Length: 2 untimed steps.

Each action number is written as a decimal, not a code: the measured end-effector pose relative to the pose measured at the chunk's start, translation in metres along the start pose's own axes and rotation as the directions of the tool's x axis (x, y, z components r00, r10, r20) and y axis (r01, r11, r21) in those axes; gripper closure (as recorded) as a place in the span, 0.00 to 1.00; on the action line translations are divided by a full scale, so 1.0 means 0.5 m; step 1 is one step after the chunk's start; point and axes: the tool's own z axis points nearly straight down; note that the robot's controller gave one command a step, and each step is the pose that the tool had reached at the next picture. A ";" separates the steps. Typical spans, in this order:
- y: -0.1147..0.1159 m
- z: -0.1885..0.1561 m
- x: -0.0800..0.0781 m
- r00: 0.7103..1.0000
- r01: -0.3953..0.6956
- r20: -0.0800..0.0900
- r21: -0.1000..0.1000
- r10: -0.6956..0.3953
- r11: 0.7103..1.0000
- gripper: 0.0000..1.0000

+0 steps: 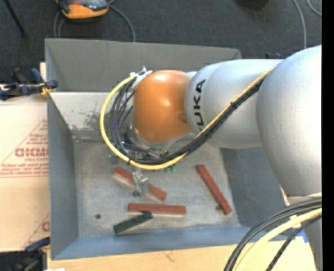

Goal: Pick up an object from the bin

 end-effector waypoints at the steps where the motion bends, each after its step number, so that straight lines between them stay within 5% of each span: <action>1: -0.066 0.056 0.005 0.999 -0.052 0.007 -0.003 0.052 0.999 0.00; 2: -0.062 0.086 -0.009 0.990 -0.143 0.008 -0.002 0.143 0.990 1.00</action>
Offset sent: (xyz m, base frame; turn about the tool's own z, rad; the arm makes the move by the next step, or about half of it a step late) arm 0.0162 -0.0195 -0.0446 0.1546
